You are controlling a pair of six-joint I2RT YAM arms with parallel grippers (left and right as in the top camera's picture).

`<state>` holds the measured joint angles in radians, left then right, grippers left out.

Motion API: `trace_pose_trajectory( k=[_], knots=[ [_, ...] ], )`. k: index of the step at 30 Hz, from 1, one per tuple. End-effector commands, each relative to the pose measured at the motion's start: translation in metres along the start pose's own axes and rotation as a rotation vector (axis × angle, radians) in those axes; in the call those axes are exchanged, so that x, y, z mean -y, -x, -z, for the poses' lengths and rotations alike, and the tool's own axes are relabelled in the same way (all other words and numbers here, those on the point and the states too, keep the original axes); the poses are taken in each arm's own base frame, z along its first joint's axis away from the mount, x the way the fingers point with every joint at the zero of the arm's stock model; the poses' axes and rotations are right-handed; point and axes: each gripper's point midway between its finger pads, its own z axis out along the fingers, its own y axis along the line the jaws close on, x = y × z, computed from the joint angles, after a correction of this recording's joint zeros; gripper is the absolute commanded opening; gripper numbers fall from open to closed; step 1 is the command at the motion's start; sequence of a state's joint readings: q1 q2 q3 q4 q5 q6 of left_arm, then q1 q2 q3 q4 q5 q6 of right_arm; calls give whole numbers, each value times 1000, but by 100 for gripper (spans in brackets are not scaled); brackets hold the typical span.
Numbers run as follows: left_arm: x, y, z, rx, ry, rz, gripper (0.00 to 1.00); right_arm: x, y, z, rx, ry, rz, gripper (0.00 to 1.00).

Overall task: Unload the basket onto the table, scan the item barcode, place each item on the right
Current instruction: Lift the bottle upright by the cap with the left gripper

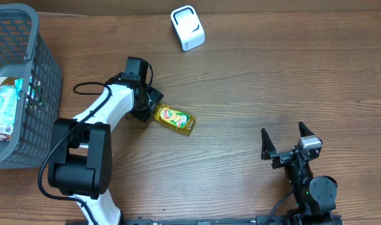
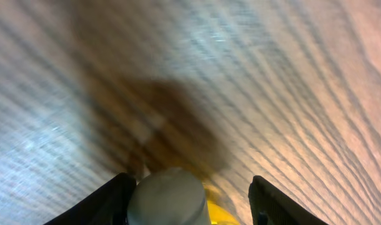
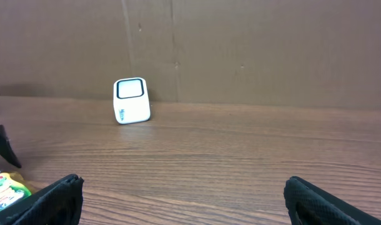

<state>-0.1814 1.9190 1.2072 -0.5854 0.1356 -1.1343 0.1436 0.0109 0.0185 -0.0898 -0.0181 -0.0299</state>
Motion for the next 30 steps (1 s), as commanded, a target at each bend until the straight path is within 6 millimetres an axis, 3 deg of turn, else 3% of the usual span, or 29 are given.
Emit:
trace_pose_trajectory(
  k=[1, 9, 17, 20, 25, 30],
  knots=[
    [4, 2, -1, -10, -24, -157, 60, 3, -2, 0, 3, -13, 5, 100],
    [-8, -4, -1, -30, 25, -189, 56, 3, -2, 0, 3, -13, 5, 100],
    [-6, 3, -1, 2, 22, -191, 32, 3, -2, 0, 3, -13, 5, 100],
    [3, 4, 4, 6, -2, -233, 23, 3, -2, 0, 3, -13, 5, 100],
    [33, 6, 20, 0, -86, -378, 27, 3, -2, 0, 3, -13, 5, 100],
    [48, 10, 36, 13, -101, -452, 29, 3, -2, 0, 4, -13, 5, 100]
  ],
)
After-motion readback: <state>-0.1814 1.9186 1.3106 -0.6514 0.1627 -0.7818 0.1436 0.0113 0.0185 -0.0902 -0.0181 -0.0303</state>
